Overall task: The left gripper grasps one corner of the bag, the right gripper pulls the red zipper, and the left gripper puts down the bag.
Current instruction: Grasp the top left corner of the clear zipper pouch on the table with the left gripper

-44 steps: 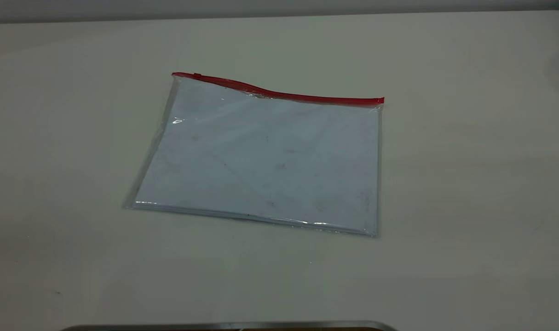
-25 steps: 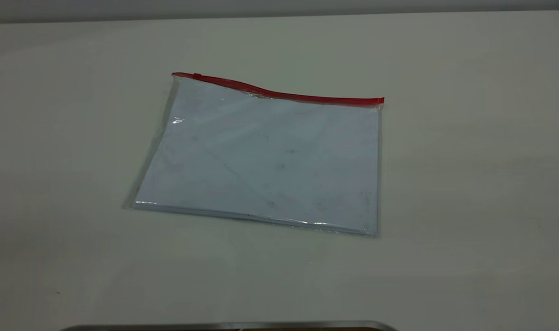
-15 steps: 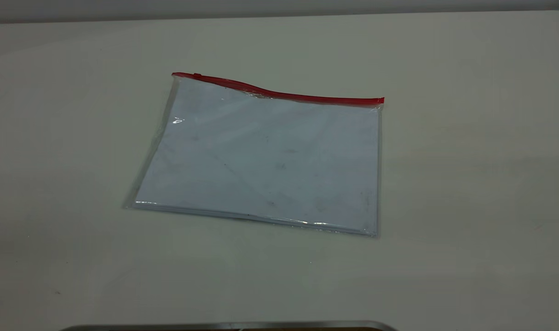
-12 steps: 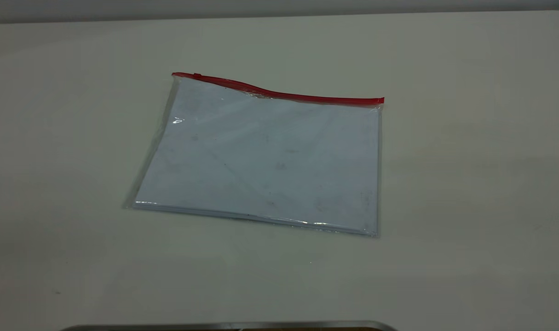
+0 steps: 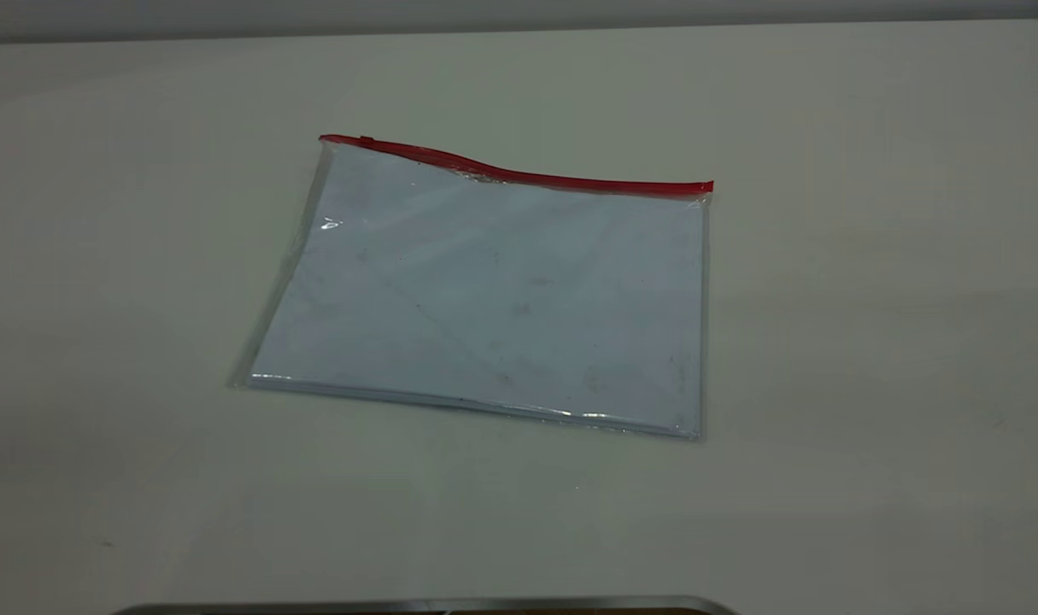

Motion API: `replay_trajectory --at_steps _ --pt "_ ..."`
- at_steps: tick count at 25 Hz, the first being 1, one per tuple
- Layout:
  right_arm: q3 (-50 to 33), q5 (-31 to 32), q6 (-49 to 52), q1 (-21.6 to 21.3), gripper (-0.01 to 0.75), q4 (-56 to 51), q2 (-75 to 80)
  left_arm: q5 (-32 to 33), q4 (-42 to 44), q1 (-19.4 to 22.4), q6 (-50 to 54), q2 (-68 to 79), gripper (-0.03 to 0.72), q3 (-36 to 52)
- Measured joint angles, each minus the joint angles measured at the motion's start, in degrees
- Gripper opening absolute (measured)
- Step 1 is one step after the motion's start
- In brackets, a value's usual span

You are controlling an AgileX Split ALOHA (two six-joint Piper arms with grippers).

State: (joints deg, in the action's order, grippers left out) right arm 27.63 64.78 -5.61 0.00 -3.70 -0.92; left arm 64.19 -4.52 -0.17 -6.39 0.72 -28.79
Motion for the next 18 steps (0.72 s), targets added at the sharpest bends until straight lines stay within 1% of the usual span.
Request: replay_trajectory --at_steps 3,6,8,12,14,18 --pt "1.64 -0.41 0.19 0.00 0.399 -2.74 0.97 -2.83 -0.04 0.00 0.05 6.66 0.577 -4.07" --pt "4.25 -1.56 0.05 0.00 0.406 -4.66 6.11 -4.79 -0.79 0.00 0.05 17.45 0.577 -9.29" --pt "5.90 -2.55 -0.31 0.00 0.430 -4.87 10.68 -6.84 -2.34 0.00 -0.01 24.69 0.577 -12.55" --pt "8.47 -4.77 -1.13 0.00 0.524 -4.99 18.16 -11.02 -7.42 0.00 -0.58 39.76 0.577 -17.72" --pt "9.11 -6.44 -1.31 0.00 0.567 -5.10 21.74 -13.77 -10.80 0.00 -2.63 46.67 0.577 -19.23" --pt "9.19 -10.78 -1.49 0.00 0.586 -6.43 29.05 -20.70 -17.83 0.00 -8.84 60.76 0.577 -21.10"
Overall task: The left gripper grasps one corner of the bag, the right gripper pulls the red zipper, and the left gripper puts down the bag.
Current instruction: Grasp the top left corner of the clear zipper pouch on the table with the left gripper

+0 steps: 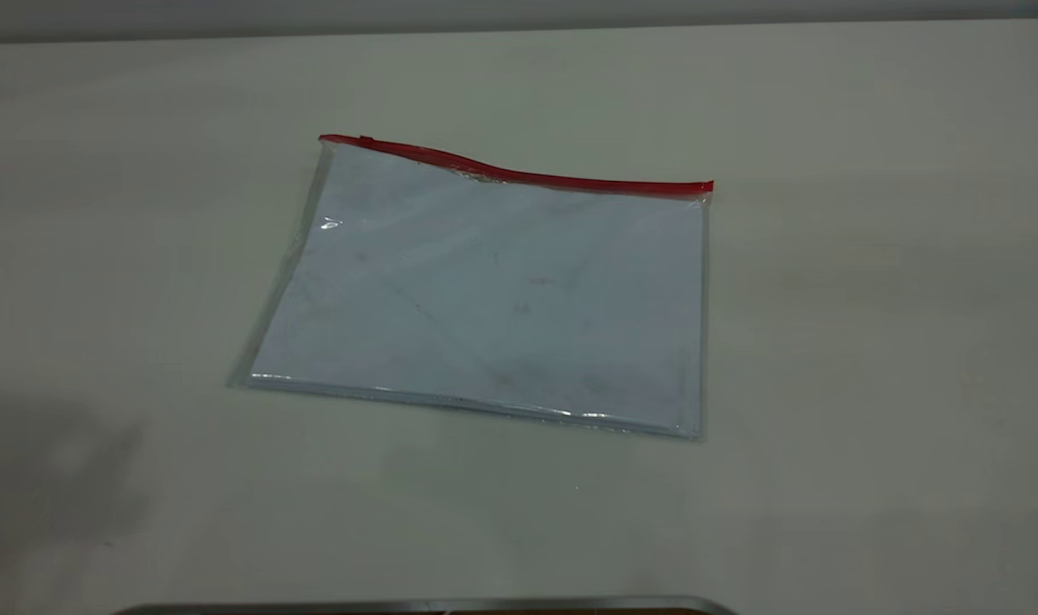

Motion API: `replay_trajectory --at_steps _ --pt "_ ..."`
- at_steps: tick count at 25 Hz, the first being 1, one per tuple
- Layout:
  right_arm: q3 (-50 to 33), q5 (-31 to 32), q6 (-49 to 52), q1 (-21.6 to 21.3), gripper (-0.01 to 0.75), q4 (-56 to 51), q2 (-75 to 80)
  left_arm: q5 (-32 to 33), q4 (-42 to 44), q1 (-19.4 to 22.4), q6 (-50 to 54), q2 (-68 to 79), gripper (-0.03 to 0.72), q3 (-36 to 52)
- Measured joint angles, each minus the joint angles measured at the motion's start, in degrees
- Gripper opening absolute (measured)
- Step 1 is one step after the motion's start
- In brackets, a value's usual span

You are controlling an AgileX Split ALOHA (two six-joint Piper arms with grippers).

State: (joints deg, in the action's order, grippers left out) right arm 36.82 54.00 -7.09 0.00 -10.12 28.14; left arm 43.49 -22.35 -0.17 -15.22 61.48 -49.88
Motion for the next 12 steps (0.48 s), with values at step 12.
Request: replay_trajectory --at_steps 12 --pt "0.76 -13.40 -0.72 0.00 0.586 -3.10 24.84 -10.17 -14.05 0.00 -19.64 36.75 0.577 -11.84"
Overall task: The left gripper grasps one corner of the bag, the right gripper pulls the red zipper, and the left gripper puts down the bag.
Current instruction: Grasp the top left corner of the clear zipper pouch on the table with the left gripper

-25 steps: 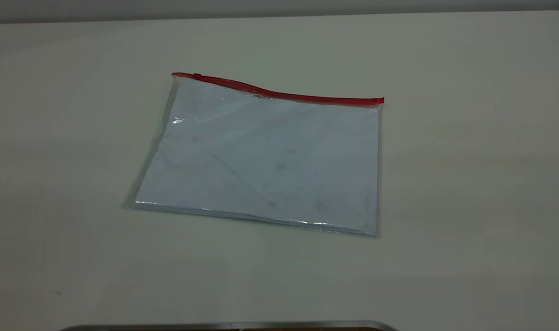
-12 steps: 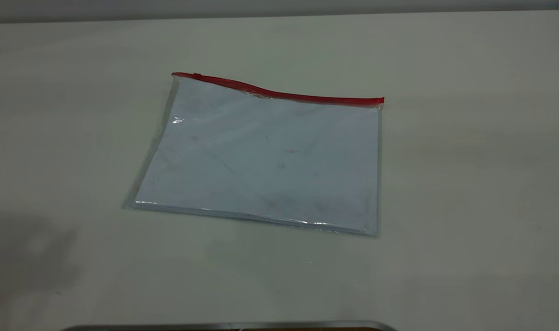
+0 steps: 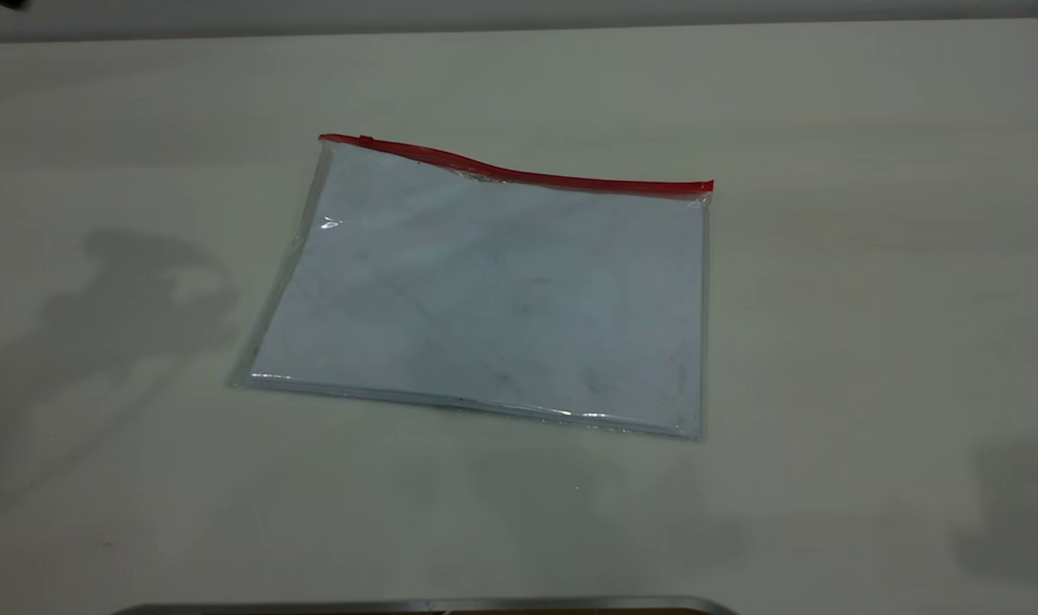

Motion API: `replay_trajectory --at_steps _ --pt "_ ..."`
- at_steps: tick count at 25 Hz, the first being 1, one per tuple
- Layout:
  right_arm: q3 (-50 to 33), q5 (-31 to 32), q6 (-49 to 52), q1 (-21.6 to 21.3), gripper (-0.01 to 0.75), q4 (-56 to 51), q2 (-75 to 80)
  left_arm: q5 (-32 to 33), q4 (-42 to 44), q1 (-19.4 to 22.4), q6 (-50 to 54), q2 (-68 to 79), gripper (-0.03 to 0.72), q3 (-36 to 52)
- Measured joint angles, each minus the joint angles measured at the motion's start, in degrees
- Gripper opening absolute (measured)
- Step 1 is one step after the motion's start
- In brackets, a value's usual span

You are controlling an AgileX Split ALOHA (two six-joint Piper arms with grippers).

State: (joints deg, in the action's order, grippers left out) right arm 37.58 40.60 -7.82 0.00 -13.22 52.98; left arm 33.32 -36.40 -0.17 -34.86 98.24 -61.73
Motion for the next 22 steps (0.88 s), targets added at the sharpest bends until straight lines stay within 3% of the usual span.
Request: replay_trajectory --at_steps 13,22 --pt "0.65 -12.56 -17.04 0.00 0.585 -12.29 19.42 6.67 -3.67 0.00 -8.33 29.12 0.577 -23.26" --pt "6.74 -11.18 -32.41 0.02 0.584 -25.62 30.63 5.98 -14.59 0.00 -22.02 40.60 0.577 -28.57"
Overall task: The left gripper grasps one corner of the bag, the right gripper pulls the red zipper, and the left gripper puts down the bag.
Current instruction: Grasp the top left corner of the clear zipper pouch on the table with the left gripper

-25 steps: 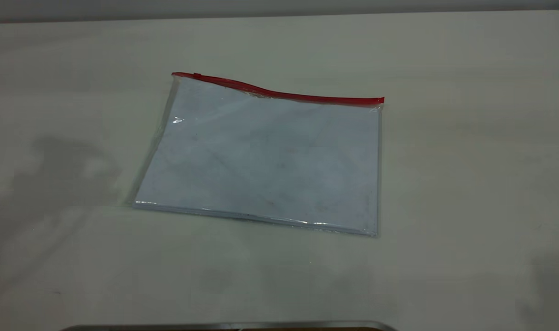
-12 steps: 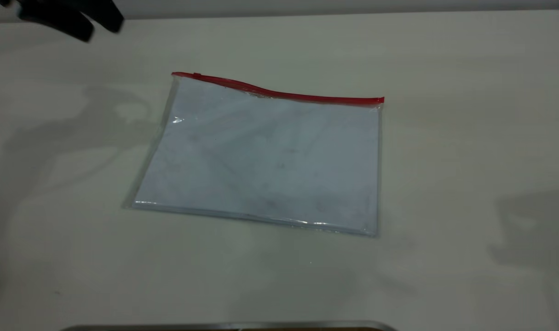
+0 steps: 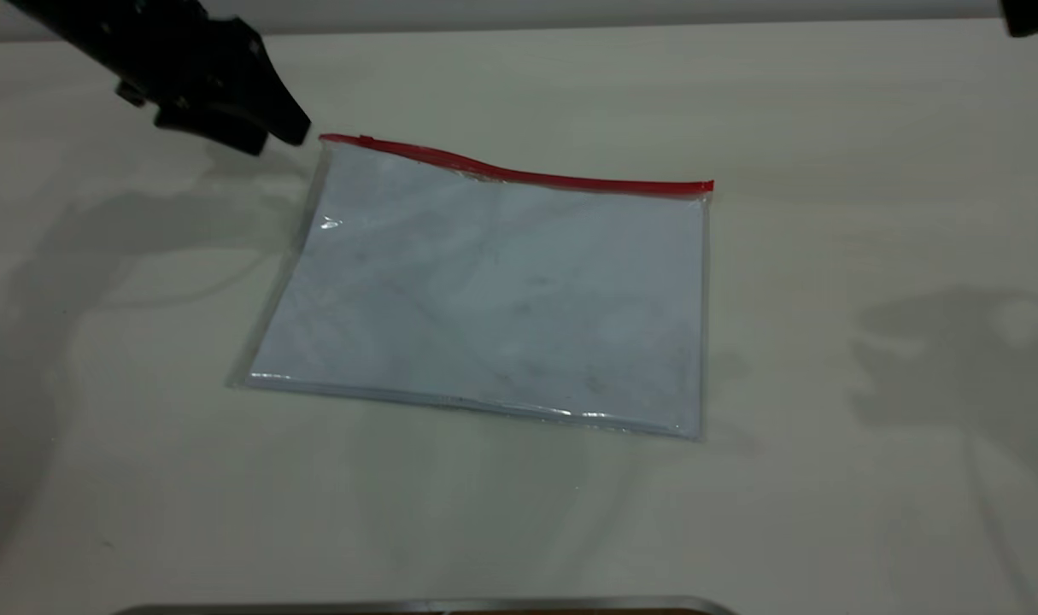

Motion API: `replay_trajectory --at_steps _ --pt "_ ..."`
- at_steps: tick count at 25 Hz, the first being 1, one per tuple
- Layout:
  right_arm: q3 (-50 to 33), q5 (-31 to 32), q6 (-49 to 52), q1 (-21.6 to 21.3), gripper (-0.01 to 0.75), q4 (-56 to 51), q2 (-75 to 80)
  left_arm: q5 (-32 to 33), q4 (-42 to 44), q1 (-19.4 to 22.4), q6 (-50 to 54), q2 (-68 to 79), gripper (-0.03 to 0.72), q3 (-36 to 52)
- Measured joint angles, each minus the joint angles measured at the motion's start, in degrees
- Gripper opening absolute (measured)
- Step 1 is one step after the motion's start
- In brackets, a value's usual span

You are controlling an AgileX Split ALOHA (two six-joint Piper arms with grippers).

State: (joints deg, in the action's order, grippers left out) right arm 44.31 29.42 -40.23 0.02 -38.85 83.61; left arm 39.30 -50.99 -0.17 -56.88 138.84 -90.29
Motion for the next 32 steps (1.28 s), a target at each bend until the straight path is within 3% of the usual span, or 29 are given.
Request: replay_trajectory --at_steps 8,21,25,30,32 --pt "1.61 0.53 -7.66 0.00 0.584 -6.96 5.50 -3.14 -9.53 -0.47 -10.35 5.02 0.577 -0.49" --pt "1.71 0.77 -8.47 0.00 0.578 -7.98 5.96 -6.80 -19.20 -3.57 -17.94 9.61 0.557 -1.52" --pt "1.71 0.77 -8.47 0.00 0.578 -7.98 5.96 -6.11 -19.46 -4.08 -17.94 9.60 0.410 -1.56" --pt "1.71 0.81 -8.94 0.00 0.578 -8.01 5.96 -4.12 -18.10 -4.08 -18.77 9.60 0.075 -2.53" --pt "1.87 0.94 -10.03 0.00 0.578 -8.01 6.07 -1.94 -14.97 -4.08 -19.69 9.73 0.052 -4.85"
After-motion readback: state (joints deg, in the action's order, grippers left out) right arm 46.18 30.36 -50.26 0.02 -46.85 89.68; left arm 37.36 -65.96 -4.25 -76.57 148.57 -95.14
